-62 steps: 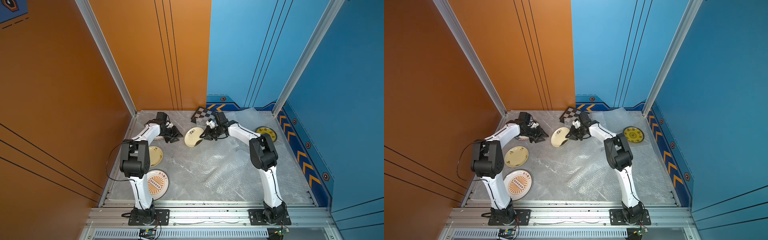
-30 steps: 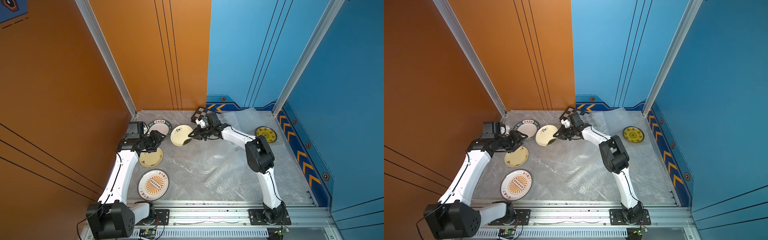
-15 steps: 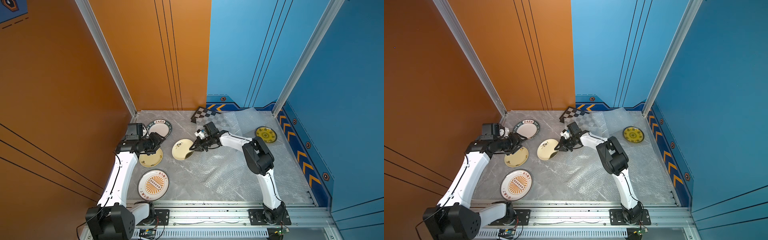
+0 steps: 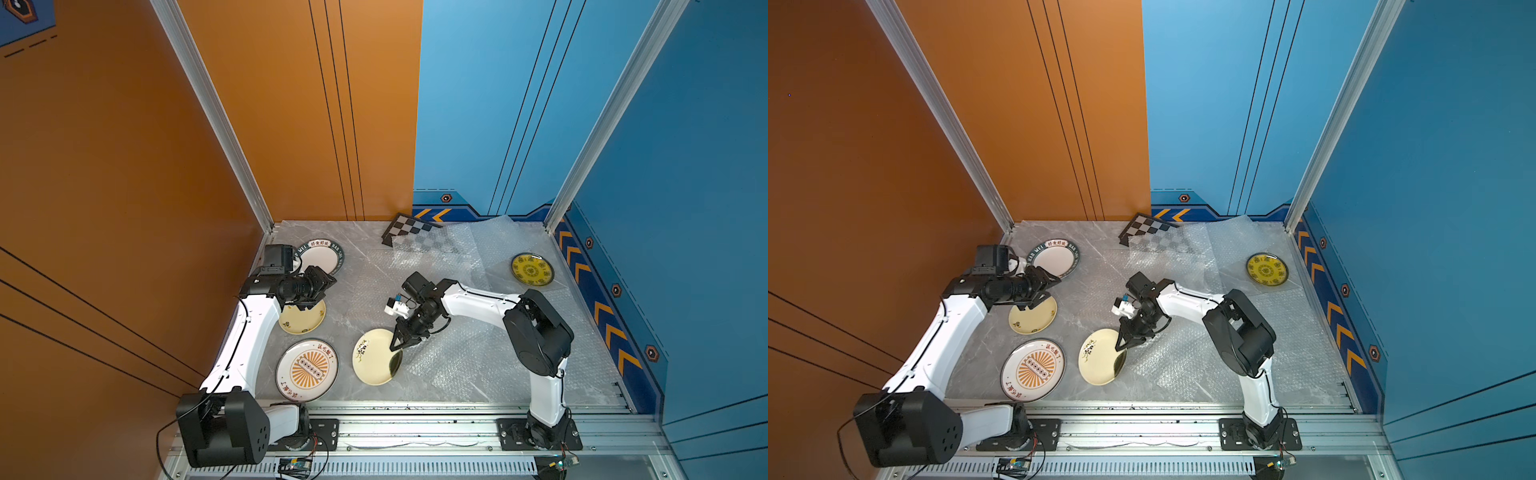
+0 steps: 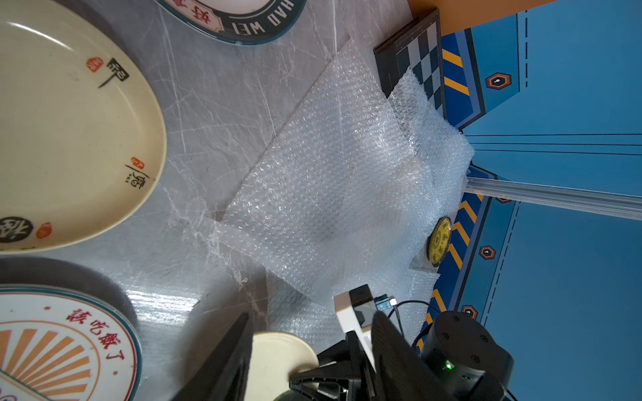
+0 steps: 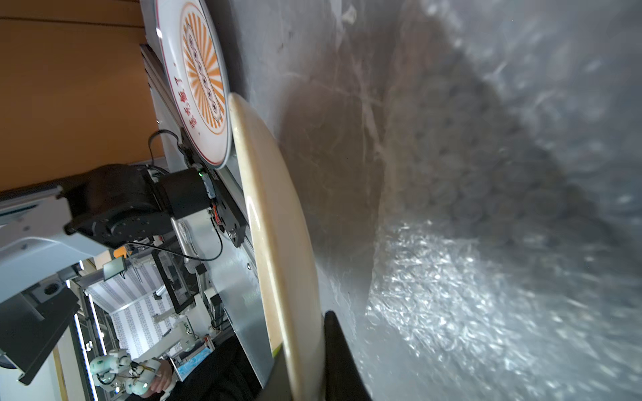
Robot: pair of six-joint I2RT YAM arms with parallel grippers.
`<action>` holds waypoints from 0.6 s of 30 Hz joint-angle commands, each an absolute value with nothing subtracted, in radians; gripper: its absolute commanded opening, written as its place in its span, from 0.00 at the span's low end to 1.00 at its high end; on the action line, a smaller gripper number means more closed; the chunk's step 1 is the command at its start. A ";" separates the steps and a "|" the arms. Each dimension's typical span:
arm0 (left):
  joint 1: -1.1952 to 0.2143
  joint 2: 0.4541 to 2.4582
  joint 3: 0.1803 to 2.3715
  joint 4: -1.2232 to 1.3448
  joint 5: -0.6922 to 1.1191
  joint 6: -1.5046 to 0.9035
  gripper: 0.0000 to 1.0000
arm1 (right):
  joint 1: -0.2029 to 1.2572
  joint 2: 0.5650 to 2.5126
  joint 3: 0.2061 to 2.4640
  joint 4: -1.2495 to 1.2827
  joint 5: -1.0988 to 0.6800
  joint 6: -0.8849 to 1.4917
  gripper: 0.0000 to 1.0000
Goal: Unpack dinner plates from bubble wrap
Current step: Place the plate at the center of the board.
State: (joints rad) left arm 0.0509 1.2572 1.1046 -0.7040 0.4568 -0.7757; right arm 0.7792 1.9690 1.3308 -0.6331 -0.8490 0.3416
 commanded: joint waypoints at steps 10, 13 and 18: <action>0.035 1.251 1.110 -0.713 0.481 -0.758 0.57 | 0.840 2.067 1.414 -0.687 -0.833 0.276 0.14; 0.035 1.251 1.106 -0.713 0.481 -0.758 0.57 | 0.844 2.117 1.449 -0.689 -0.826 0.279 0.14; 0.035 1.253 1.104 -0.713 0.481 -0.758 0.57 | 0.845 2.163 1.523 -0.687 -0.822 0.300 0.14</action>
State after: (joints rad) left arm 0.0425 1.2572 1.1046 -0.7040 0.4610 -0.7757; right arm 0.8398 2.1365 1.4750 -0.6643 -0.8368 0.3031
